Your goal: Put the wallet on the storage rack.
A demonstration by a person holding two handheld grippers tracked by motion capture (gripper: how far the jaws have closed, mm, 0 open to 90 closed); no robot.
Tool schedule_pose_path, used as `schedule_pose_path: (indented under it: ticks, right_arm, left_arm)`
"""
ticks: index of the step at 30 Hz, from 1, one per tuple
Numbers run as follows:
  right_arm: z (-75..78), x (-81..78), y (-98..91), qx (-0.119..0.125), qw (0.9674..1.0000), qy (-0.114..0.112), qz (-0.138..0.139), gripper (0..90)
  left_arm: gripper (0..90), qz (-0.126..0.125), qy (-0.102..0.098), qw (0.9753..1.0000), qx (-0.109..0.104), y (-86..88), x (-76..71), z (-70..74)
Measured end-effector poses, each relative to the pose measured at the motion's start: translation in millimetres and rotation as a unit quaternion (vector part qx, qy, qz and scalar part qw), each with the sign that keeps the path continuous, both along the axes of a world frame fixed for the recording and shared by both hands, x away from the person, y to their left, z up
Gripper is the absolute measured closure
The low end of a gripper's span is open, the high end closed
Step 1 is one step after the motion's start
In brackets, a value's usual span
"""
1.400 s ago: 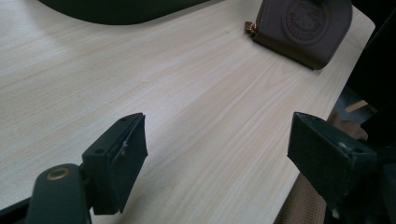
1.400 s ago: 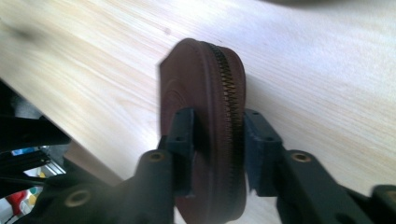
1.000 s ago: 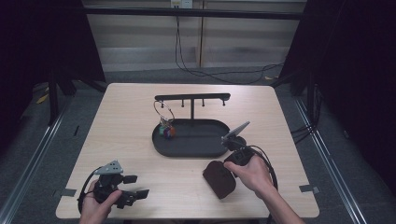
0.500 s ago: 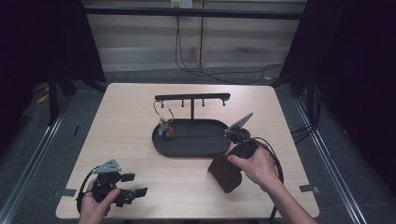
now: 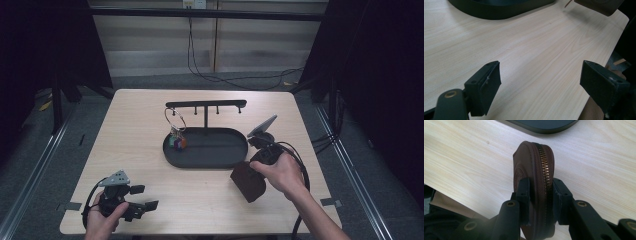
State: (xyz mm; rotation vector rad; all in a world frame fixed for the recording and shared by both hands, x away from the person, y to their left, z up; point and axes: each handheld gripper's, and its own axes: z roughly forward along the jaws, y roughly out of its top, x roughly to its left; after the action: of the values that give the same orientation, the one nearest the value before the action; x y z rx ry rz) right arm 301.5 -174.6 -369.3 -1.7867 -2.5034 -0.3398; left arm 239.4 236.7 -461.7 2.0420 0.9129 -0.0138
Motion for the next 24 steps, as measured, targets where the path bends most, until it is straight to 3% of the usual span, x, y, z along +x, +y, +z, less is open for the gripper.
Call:
schedule_pose_path:
  ticks: [11, 18, 24]
  right_arm:
    - [12.3, 5.4, -4.9, -0.004, 0.9999, -0.011, -0.008, 70.1]
    - [22.5, 13.1, -6.9, -0.025, 0.9994, -0.019, -0.017, 70.0]
    - [25.5, 19.4, -2.0, -0.030, 0.9991, -0.025, -0.015, 69.8]
  left_arm:
    - [16.8, 0.006, 0.001, 1.0000, -0.004, 2.0, 0.2, 0.2]
    - [16.8, 0.006, 0.002, 1.0000, -0.003, 1.9, 0.5, 0.1]
    - [16.8, 0.006, 0.002, 1.0000, -0.003, 2.0, 0.6, -0.1]
